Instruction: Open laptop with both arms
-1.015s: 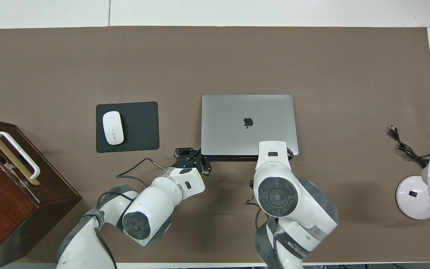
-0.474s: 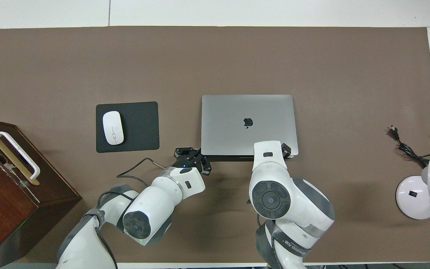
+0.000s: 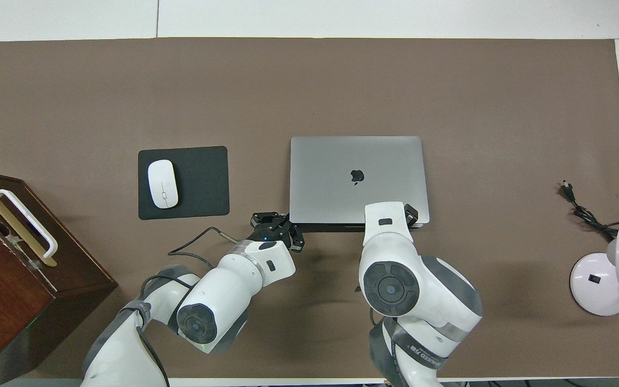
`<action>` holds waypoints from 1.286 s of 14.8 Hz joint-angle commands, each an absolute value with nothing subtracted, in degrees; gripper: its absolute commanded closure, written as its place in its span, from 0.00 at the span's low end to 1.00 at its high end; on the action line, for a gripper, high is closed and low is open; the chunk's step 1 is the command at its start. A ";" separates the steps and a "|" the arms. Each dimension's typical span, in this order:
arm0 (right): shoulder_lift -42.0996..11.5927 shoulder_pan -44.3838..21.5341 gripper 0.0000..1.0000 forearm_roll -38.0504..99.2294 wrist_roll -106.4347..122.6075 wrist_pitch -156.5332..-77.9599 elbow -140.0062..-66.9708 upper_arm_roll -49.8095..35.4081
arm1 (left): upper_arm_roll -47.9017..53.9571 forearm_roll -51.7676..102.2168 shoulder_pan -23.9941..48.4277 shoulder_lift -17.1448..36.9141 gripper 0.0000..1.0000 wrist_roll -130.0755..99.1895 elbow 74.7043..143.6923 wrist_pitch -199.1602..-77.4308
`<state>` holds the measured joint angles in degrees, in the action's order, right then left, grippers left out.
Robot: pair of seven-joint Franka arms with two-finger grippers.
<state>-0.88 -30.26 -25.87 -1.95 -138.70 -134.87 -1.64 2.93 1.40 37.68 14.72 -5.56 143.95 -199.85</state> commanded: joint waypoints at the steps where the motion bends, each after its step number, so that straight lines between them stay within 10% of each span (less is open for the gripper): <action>1: -2.02 -29.18 0.00 -27.25 -2.81 -141.93 -134.38 -1.76 | 3.08 2.02 37.18 17.23 1.00 -4.75 142.38 -200.83; 19: -4.04 -24.70 0.00 -27.25 2.28 -146.15 -132.89 -1.76 | 3.08 2.02 37.35 17.75 1.00 -4.39 142.47 -200.83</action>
<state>-2.92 -26.51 -25.96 0.39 -143.39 -133.44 -1.48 2.93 1.40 37.68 14.77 -5.49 143.94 -199.92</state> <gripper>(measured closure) 0.000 0.991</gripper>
